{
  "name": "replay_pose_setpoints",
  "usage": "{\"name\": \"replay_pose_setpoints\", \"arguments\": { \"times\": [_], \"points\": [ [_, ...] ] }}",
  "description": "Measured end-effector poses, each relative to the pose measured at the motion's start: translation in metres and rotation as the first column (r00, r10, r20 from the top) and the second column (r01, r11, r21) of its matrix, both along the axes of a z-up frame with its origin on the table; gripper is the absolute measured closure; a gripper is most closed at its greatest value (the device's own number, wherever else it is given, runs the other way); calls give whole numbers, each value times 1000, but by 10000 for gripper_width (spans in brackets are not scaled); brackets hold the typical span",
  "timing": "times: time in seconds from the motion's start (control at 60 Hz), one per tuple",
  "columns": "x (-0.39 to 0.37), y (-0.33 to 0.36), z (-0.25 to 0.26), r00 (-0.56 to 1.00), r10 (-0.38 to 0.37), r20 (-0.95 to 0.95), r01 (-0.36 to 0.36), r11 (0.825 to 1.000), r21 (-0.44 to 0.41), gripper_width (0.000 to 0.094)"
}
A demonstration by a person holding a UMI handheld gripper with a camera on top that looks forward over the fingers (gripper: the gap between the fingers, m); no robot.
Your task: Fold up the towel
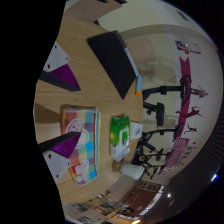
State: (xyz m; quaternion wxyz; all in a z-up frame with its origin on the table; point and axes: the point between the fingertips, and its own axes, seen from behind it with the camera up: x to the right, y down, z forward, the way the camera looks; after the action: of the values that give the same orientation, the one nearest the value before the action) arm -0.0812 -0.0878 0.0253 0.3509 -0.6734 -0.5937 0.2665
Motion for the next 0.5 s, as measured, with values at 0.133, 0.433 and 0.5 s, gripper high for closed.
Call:
{"name": "replay_pose_setpoints", "arguments": {
  "times": [0.133, 0.433, 0.5],
  "points": [
    [-31, 8, -23, 1000, -13, 21, 13, 1000, -1, 94],
    [-49, 13, -36, 996, 17, 84, -21, 999, 44, 907],
    [-48, 5, -36, 992, 37, 118, -39, 999, 15, 922]
  ]
}}
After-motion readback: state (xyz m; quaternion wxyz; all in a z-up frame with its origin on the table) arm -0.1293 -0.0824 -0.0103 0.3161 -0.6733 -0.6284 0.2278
